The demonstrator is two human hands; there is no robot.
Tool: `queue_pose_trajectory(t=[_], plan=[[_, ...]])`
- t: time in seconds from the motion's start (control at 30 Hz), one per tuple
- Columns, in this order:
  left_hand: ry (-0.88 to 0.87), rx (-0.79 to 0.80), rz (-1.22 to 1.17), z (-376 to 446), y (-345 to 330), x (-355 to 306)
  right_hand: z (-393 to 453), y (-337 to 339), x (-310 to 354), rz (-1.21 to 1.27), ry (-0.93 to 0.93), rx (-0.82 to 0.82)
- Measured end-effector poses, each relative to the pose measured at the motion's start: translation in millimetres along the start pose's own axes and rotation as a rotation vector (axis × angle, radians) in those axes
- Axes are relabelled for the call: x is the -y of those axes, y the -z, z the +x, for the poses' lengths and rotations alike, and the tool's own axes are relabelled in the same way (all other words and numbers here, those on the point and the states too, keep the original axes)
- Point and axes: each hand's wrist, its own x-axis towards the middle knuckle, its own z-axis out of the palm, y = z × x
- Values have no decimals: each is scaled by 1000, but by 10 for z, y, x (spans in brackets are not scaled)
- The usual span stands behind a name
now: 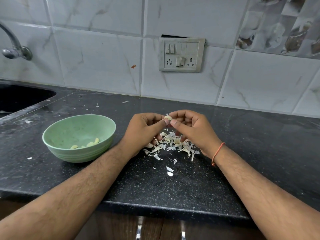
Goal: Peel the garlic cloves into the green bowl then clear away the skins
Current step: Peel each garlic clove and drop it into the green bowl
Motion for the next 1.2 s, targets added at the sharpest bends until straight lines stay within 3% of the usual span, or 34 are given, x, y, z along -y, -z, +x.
queue_pose_trajectory(t=[0.17, 0.3, 0.5, 0.67, 1.2], plan=[[29, -6, -48, 1, -3, 3, -3, -22, -12, -301, 228, -51], [93, 17, -106, -9, 3, -10, -1, -6, -16, -326, 270, -84], [76, 62, -140, -34, 4, -48, 12, 14, 0, -154, 183, -104], [91, 31, -182, -35, -3, -77, -4, 30, 51, 55, 104, -29], [161, 17, -225, -62, -26, -151, -28, 14, 59, 99, 75, -6]])
